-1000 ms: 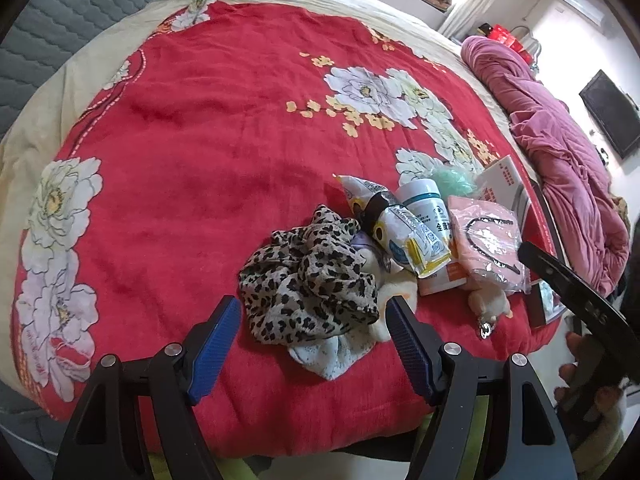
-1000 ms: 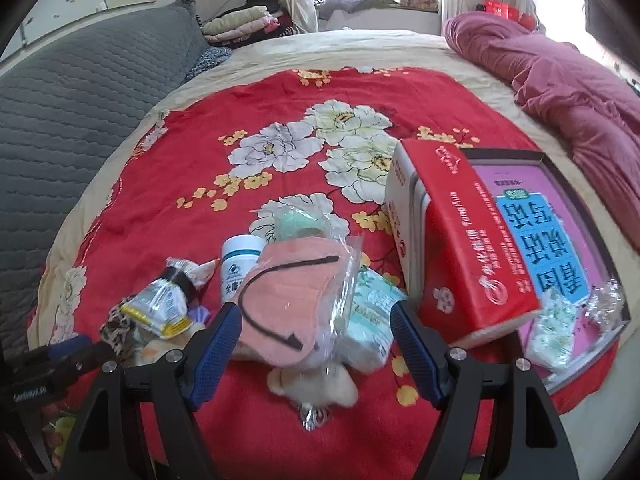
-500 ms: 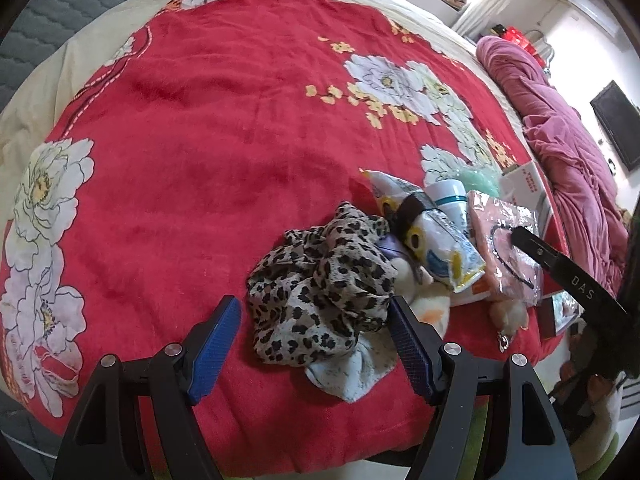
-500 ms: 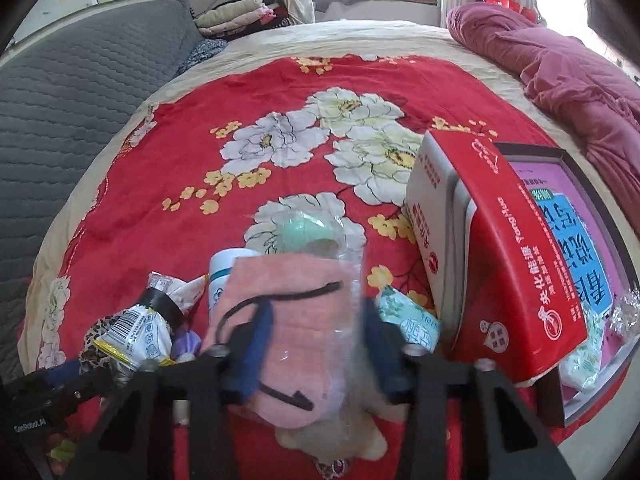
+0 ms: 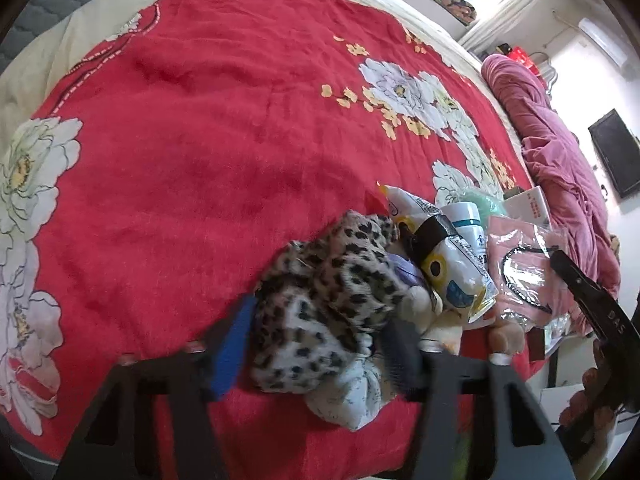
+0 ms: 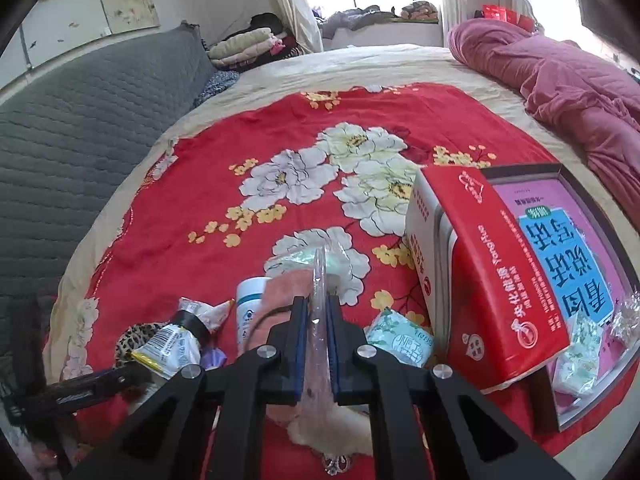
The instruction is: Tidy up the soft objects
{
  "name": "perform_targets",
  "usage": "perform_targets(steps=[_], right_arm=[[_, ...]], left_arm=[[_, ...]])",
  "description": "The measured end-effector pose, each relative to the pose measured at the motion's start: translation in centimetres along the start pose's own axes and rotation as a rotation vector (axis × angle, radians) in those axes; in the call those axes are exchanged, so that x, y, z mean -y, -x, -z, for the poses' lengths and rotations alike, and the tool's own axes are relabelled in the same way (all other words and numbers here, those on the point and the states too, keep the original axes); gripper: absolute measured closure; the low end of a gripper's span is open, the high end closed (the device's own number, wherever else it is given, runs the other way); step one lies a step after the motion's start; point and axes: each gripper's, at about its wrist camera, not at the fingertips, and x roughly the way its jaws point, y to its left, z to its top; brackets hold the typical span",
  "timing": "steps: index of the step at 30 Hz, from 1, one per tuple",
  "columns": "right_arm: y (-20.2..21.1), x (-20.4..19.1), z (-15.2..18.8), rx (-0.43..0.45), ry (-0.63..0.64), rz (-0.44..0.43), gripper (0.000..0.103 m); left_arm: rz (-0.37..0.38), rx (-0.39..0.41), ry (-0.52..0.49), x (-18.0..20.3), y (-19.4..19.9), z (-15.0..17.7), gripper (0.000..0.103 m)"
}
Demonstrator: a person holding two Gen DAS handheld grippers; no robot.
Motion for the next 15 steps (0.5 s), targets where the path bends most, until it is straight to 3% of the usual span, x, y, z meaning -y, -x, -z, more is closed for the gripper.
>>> perform_targets(steps=[4,8,15], right_arm=[[0.5,-0.3,-0.1,0.007,0.008,-0.008,0.094],[0.7,-0.7,0.0,0.008,0.020,-0.016,0.094],[1.3,-0.9,0.0,0.022,0.027,-0.022,0.094]], left_arm=[[0.006,0.001,-0.003,0.2,-0.4,-0.2,0.072],[0.022,0.022,0.003,0.1,-0.1,-0.3,0.082],[0.051,0.083,0.007,-0.2,1.9,-0.3,0.085]])
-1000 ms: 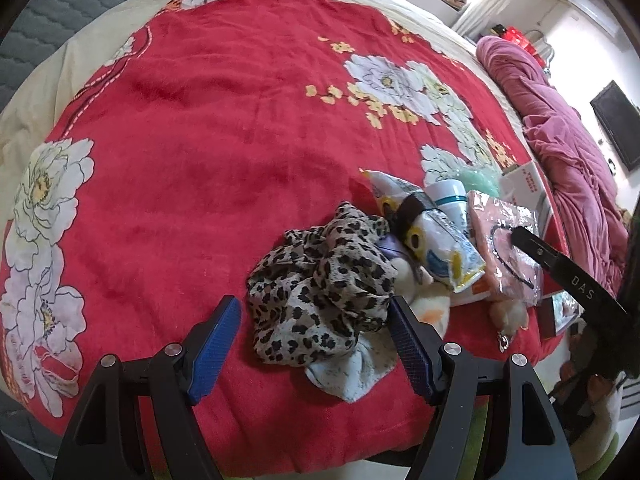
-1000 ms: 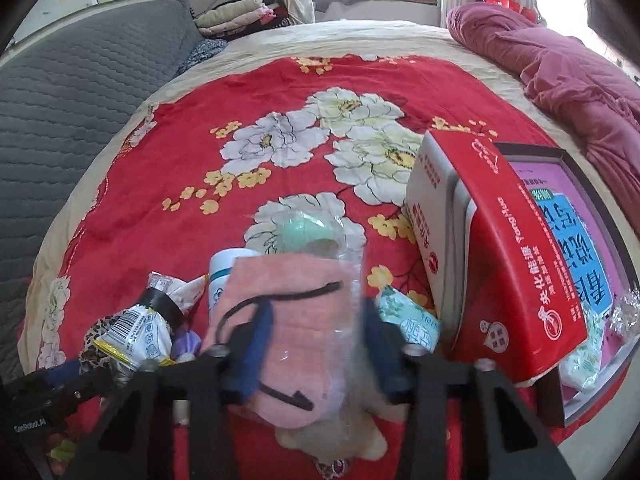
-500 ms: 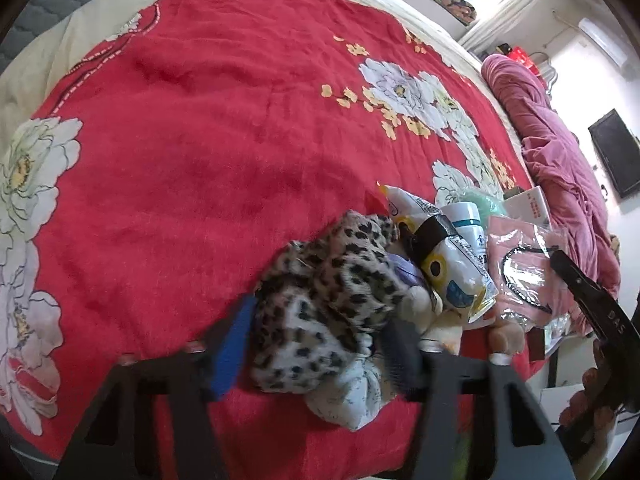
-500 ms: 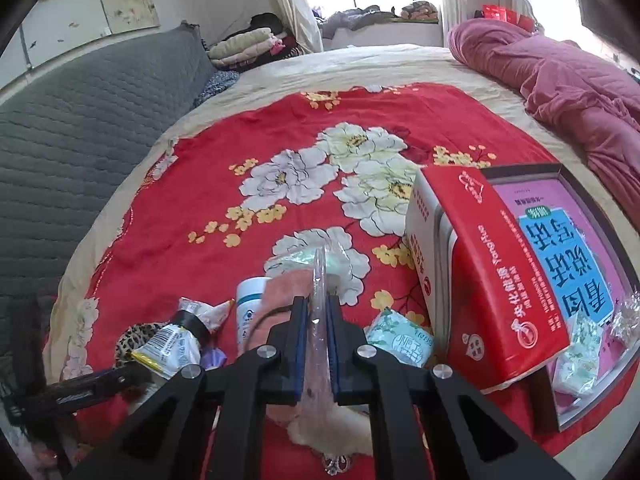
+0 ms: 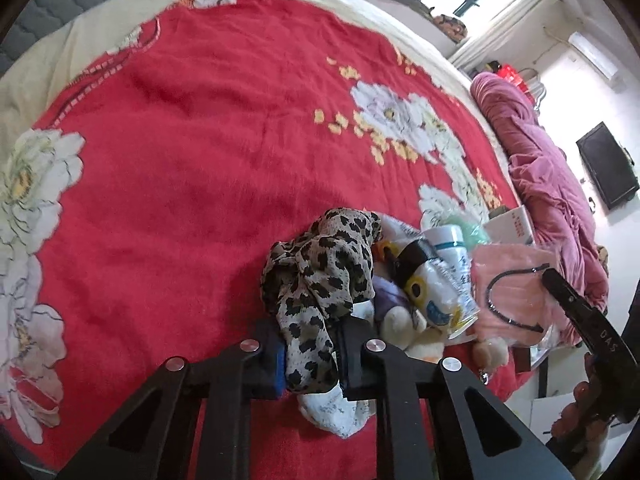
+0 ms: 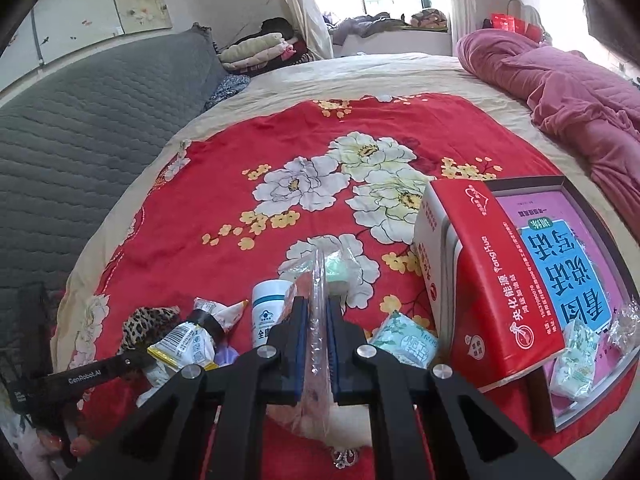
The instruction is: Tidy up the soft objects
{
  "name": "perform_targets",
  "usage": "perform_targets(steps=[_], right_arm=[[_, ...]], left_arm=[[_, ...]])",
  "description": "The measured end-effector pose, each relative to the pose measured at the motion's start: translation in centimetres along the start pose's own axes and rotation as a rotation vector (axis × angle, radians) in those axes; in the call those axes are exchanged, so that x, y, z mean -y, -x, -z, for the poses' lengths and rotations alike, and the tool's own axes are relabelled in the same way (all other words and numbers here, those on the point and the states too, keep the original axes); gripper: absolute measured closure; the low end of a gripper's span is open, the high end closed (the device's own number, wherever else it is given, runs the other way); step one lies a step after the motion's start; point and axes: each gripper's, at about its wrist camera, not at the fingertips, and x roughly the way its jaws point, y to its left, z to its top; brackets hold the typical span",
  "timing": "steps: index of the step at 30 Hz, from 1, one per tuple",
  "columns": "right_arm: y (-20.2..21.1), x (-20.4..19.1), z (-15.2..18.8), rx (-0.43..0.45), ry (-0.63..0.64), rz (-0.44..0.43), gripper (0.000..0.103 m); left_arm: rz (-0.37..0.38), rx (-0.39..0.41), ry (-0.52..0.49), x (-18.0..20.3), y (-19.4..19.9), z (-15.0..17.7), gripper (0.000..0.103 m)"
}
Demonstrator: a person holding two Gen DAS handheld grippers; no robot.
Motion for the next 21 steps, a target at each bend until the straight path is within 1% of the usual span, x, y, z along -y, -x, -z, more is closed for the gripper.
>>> perform_targets(steps=[2,6,12,21], right_arm=[[0.3,0.0,-0.1,0.009,0.000,-0.001,0.094],[0.8,0.0,-0.3,0.028,-0.001,-0.007,0.094],[1.5,-0.1,-0.5,0.045,0.008,-0.021,0.096],[3.7,0.2,-1.1,0.095,-0.001,-0.027,0.096]], left_arm=[[0.010,0.013,-0.001,0.0,0.8,-0.1,0.085],[0.004,0.043,-0.034,0.9,2.1,-0.1,0.085],[0.012,0.047,-0.079,2.6,2.9,0.3,0.085],[0.026,0.073,-0.121,4.9,4.5,0.6,0.085]])
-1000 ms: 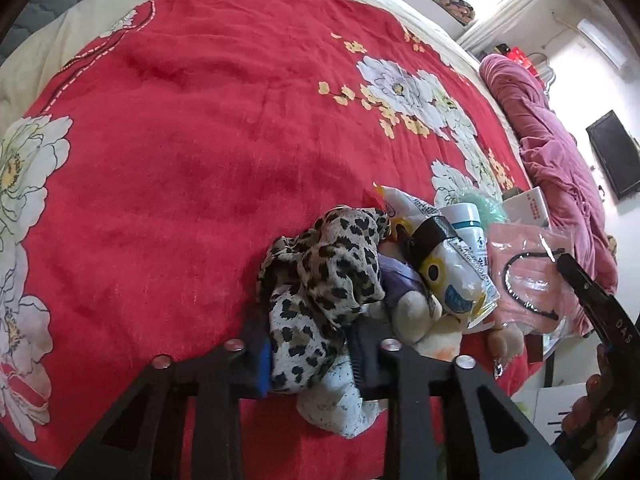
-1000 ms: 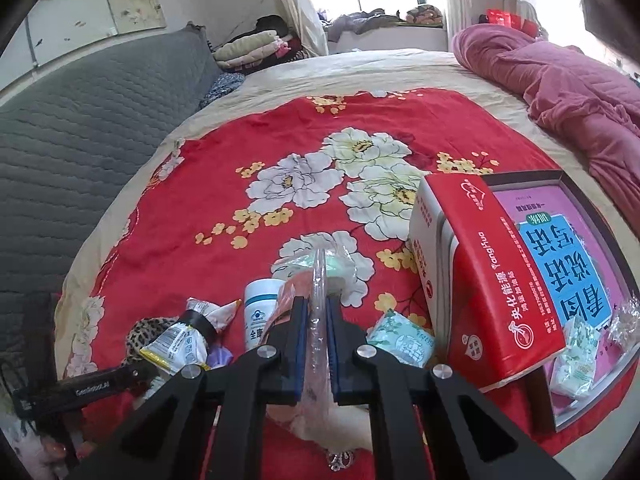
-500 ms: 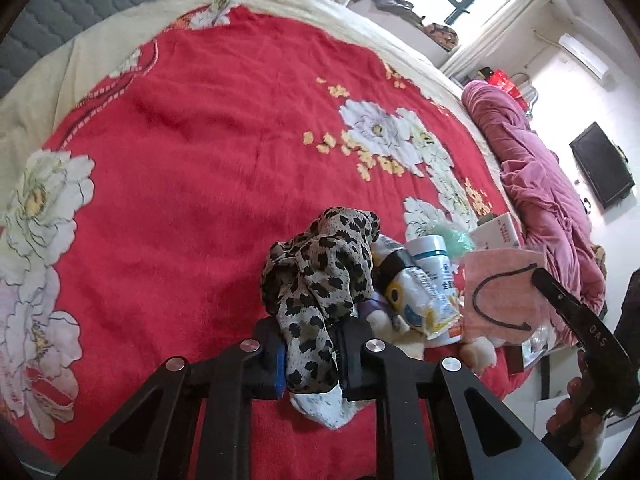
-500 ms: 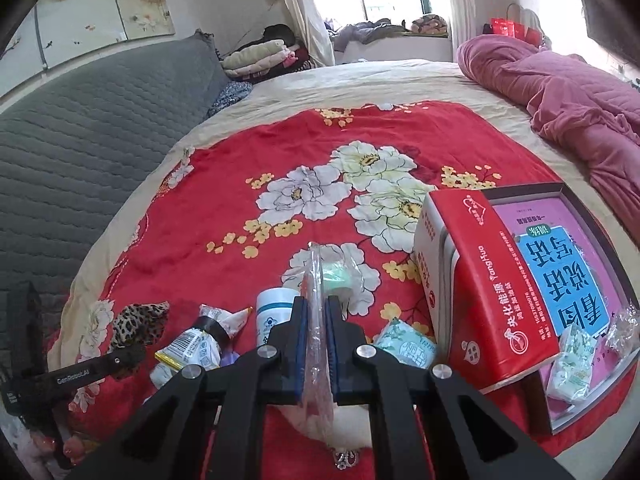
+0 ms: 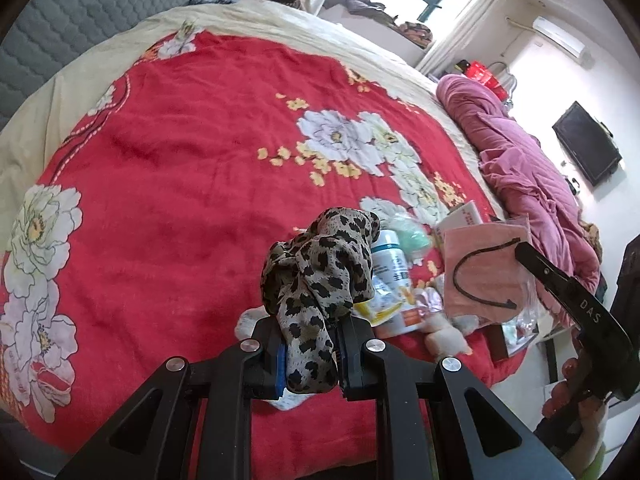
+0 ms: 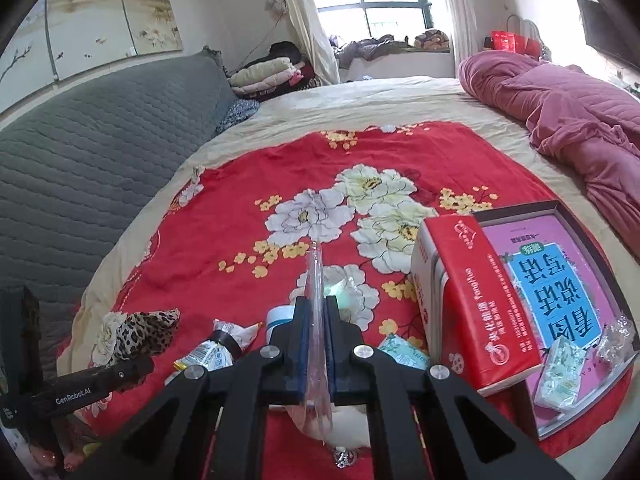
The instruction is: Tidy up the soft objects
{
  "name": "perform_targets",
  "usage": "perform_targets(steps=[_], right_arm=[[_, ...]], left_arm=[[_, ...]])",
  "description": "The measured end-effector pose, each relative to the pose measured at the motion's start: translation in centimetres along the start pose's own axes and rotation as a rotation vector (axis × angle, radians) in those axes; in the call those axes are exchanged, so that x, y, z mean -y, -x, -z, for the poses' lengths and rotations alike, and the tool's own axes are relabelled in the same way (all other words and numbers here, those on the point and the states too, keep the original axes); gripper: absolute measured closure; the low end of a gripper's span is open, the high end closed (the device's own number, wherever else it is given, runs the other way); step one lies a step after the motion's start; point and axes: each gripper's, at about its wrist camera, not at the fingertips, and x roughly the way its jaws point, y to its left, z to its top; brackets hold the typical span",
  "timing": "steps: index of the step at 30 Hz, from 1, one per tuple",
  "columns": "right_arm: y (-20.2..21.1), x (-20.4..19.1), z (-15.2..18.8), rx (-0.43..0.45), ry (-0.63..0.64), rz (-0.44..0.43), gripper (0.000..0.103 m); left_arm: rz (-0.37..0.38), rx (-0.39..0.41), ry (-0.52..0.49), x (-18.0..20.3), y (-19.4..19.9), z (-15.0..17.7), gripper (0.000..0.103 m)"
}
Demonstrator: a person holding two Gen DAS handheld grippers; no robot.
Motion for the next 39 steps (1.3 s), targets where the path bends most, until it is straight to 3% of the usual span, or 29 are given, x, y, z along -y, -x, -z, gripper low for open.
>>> perform_targets(steps=[7,15,24,39], right_arm=[[2.2,0.9,-0.5,0.045,-0.012,0.001,0.096],[5.3,3.7,-1.3,0.114,-0.064,0.022,0.096],[8.5,10.0,-1.4,0.175,-0.164,0.094,0.096],[11.7,20.3,0.3,0.239,-0.347,0.190,0.096]], left_arm=[[0.018,0.011,-0.049,2.7,0.8,0.0,0.085],[0.048,0.013,-0.143,8.4,0.7,-0.8,0.085],[0.092,0.031,-0.260,16.3,0.7,-1.2,0.085],[0.146,-0.043,-0.428,26.7,-3.2,0.6,0.085]])
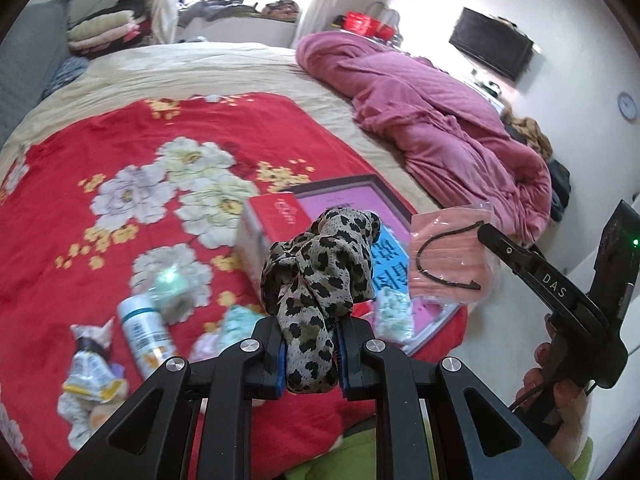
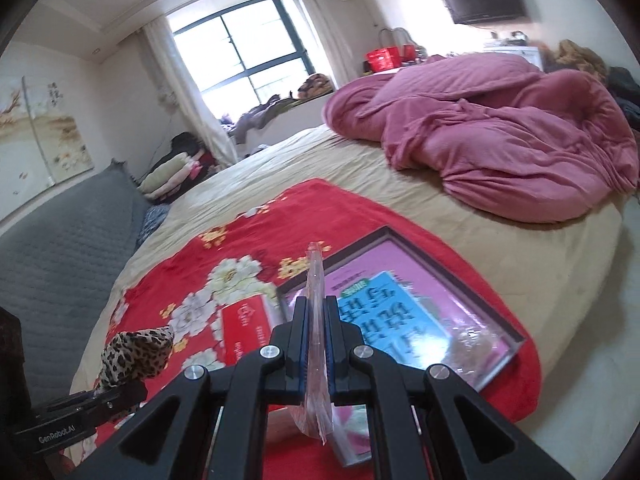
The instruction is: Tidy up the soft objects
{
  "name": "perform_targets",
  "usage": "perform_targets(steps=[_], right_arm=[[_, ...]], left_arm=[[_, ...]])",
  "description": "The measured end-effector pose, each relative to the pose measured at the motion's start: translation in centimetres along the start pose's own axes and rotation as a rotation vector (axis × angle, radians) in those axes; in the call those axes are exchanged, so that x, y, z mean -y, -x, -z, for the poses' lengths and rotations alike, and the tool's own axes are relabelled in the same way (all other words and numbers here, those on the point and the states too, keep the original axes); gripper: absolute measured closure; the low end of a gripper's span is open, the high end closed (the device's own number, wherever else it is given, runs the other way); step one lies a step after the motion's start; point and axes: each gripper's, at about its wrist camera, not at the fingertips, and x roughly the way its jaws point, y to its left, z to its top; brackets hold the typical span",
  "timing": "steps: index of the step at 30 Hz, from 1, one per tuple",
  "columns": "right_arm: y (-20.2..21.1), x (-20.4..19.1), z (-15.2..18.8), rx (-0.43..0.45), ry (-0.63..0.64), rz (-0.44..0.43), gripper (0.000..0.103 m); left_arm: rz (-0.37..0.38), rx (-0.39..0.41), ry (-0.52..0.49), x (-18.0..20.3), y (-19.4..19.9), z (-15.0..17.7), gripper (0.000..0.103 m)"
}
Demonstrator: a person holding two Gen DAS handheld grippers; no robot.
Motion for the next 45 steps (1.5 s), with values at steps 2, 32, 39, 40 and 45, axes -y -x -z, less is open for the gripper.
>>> perform_targets(steps=[2,32,39,40,45], right_arm=[[0.0,1.2,-0.1,0.005,-0.020,0.012,0.096],[-2.0,9.6,1.1,-0.041,-0.086,0.105,0.096],[-2.9,9.6,1.6,-0.067,-0.060,0.101,0.096],[-3.0,9.6,1.6,-0.071,-0.053,0.104,0.096],[-3.9,9.2,2.2,-0.105,-0.022,0.105,0.096]], left_arm=[[0.011,-0.014,-0.020,1.2,-0.9,-0.2,0.085],[0.024,-0.203,-0.194,11.1,-14.4,-0.2,0.085],[0.021,-0.222,-0.195,11.4,-15.9,-0.1,0.085],[0.019,-0.224,-0.195,11.4,-16.1,-0.1,0.085],[0.008,-0.246,-0.195,11.3,-17.0,0.3,0.085]])
